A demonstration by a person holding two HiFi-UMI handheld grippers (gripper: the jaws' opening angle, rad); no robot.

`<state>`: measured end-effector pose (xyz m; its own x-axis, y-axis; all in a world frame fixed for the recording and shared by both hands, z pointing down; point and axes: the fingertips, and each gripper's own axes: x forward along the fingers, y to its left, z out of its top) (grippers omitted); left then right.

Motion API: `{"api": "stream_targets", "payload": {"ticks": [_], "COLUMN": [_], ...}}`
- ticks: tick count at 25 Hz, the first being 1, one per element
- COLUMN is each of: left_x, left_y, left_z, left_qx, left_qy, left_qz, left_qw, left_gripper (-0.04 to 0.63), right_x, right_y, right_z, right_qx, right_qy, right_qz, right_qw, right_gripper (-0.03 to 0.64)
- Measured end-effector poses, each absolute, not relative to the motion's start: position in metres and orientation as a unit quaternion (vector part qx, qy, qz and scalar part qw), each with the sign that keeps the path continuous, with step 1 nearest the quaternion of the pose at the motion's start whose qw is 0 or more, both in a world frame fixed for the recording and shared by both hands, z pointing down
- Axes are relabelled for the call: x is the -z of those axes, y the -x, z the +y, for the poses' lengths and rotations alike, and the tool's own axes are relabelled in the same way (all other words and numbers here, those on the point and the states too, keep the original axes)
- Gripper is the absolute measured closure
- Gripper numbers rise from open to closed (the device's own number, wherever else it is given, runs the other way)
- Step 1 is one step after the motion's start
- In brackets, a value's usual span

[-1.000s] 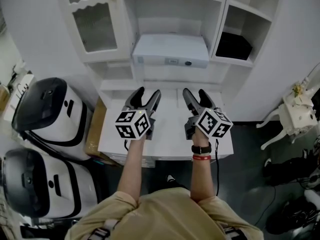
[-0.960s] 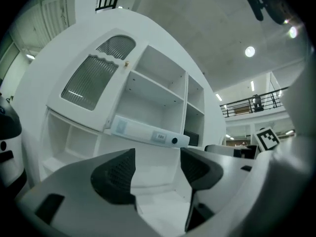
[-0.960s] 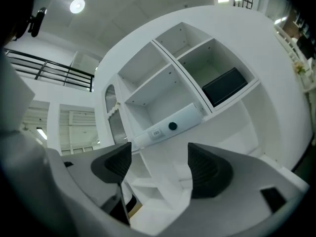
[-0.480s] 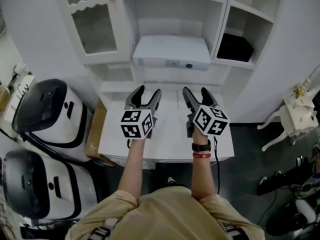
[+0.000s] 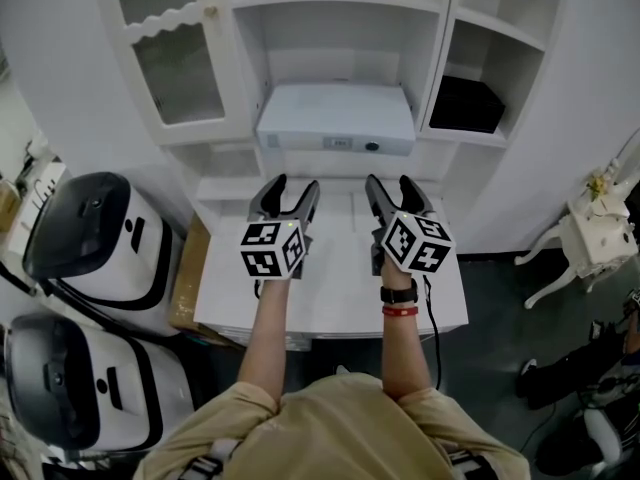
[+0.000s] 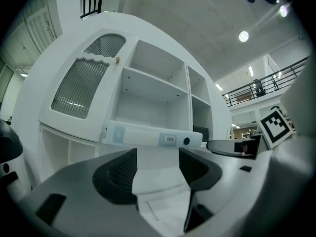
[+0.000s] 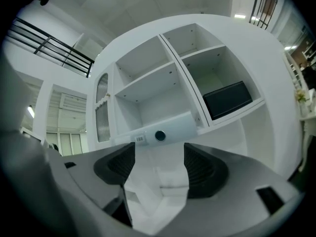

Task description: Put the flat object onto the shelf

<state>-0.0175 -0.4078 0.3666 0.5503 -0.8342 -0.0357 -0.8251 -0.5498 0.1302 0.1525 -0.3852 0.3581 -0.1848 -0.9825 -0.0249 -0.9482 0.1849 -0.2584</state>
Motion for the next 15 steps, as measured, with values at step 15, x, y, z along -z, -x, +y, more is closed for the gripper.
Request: {"api": "stream_targets", "payload": {"ticks": [15], "left_x": [-0.349], "left_y": [-0.005], "left_z": [-0.454], "left_qx": [0.049], "left_qy": [-0.873], "left_qz": [-0.485], "left_qw": [0.031], "left_gripper": [0.333], "right_x": [-0.338], "right_y": [-0.166], "right_z": [-0.432], "right_qx": [0.067], "right_qy": [0.622], "right_qz": [0.776], "right_qw": [0.08], "right_gripper": [0.298]}}
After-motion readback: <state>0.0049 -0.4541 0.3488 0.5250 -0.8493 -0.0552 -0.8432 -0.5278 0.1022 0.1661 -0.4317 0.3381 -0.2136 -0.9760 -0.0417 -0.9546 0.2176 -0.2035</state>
